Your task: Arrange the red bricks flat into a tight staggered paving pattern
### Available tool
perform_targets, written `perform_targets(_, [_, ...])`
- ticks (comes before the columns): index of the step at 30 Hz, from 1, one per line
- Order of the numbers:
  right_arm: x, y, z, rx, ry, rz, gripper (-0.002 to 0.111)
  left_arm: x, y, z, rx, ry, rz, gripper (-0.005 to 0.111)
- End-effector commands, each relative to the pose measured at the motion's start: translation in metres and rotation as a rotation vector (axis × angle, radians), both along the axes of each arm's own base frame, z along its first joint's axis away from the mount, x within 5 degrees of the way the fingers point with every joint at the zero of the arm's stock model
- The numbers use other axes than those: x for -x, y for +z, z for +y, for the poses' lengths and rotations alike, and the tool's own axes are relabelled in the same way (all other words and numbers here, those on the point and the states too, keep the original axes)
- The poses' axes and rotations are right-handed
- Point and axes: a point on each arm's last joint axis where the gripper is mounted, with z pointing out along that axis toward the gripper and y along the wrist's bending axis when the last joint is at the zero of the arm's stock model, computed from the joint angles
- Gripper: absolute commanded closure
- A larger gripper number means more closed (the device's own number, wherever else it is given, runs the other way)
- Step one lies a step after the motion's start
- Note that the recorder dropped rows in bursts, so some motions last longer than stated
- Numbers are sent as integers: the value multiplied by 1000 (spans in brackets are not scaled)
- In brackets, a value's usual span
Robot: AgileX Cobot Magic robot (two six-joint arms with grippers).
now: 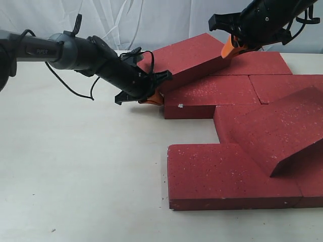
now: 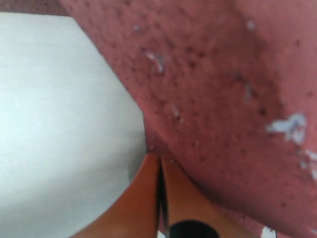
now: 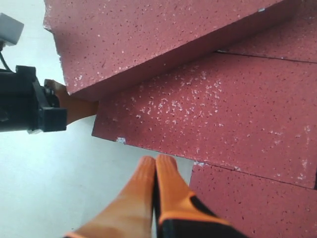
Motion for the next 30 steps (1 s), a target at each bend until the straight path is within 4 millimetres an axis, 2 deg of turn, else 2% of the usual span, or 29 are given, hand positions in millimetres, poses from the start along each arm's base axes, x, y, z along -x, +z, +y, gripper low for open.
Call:
perform_targets(1, [-2, 1, -1, 5, 2, -16, 109, 0, 2, 8, 14, -26, 35, 107])
perform_targets(8, [-2, 1, -1, 5, 2, -16, 109, 1, 19, 31, -17, -106, 67, 107])
perform_targets(14, [-2, 1, -1, 5, 2, -16, 109, 12, 34, 38, -82, -189, 94, 107])
perform_targets(25, [2, -1, -1, 12, 18, 24, 109, 36, 89, 45, -96, -243, 21, 107])
perform_targets(30, [4, -2, -4, 45, 27, 49, 109, 60, 108, 34, -129, -303, -31, 107])
